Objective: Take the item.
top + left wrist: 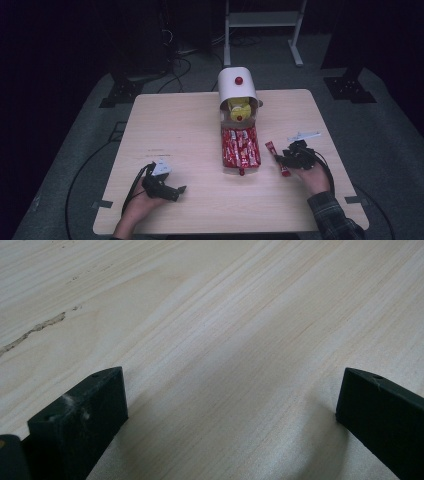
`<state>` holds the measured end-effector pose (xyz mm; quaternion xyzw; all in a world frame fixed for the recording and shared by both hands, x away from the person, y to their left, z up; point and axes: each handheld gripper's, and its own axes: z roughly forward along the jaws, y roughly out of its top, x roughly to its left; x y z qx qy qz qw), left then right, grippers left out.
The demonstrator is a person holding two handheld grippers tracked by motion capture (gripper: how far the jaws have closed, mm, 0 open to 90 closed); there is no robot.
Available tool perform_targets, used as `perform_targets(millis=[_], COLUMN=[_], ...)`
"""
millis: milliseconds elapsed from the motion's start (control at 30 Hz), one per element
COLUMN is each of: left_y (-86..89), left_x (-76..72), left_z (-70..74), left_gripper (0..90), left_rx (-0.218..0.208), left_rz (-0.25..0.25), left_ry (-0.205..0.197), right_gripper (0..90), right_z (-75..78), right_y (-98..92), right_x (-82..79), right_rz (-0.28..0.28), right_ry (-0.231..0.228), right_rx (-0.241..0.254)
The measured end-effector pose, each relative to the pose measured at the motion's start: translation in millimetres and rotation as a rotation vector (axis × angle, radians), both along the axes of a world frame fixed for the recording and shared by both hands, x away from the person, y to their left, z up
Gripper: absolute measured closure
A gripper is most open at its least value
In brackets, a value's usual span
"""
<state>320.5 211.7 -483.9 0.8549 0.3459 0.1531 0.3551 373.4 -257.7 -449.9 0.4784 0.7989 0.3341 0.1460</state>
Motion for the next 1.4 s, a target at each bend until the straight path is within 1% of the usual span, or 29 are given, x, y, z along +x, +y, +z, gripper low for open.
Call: perform_targets(millis=[33,100,133,167,233,300,367,433,500,600,767,800,1033,1167,1400], left_y=[0.0,0.0,0.0,0.0,0.0,0.1,0.1,0.1,0.1,0.1,-0.1,-0.2,-0.2,-0.2,-0.2], left_x=[0.0,-0.1,-0.1,-0.1,-0.1,0.0,0.1,0.1,0.1,0.1,0.0,0.0,0.0,0.0,0.0], left_z=[0.0,0.0,0.0,0.0,0.0,0.0,0.0,0.0,0.1,0.1,-0.1,-0.2,-0.2,-0.2,-0.2], left_gripper=[0.0,0.0,0.0,0.0,0.0,0.0,0.0,0.0,0.0,0.0,0.0,0.0,0.0,0.0,0.0], left_rx=[0.000,0.000,0.000,0.000,0.000,0.001,0.001,0.001,0.002,0.002,-0.003,-0.004,-0.004,-0.004,-0.004], left_rz=[0.000,0.000,0.000,0.000,0.000,-0.001,-0.001,-0.001,-0.001,-0.002,0.001,0.002,0.002,0.002,0.001], left_ry=[0.000,0.000,0.000,0.000,0.001,-0.001,-0.001,-0.001,-0.001,-0.001,-0.002,-0.002,-0.002,-0.002,-0.002], right_gripper=[38.0,30.2,30.2,24.7,19.5,15.8,12.9,11.9,9.5,9.4,6.7,2.1,2.1,2.1,2.1], right_z=[1.8,4.4,4.4,7.4,9.3,10.6,11.1,11.5,11.6,11.4,10.5,9.9,6.6,4.5,-0.2], right_y=[-1.6,-3.2,-3.2,-4.9,-6.2,-7.2,-7.8,-7.9,-9.0,-12.4,-18.6,-21.4,-31.3,-35.8,-43.6], right_x=[-1.9,-4.4,-4.4,-6.8,-8.9,-10.8,-12.6,-15.0,-17.4,-20.8,-25.4,-27.3,-35.6,-41.4,-52.2], right_rz=[-0.009,-0.024,-0.024,-0.038,-0.047,-0.051,-0.054,-0.061,-0.057,-0.071,-0.076,-0.080,-0.086,-0.089,-0.089], right_ry=[-0.005,-0.021,-0.021,-0.035,-0.042,-0.044,-0.046,-0.049,-0.047,-0.053,-0.061,-0.062,-0.073,-0.073,-0.079], right_rx=[0.009,0.017,0.017,0.029,0.039,0.050,0.050,0.035,0.035,0.025,0.030,0.020,0.004,-0.019,-0.029])
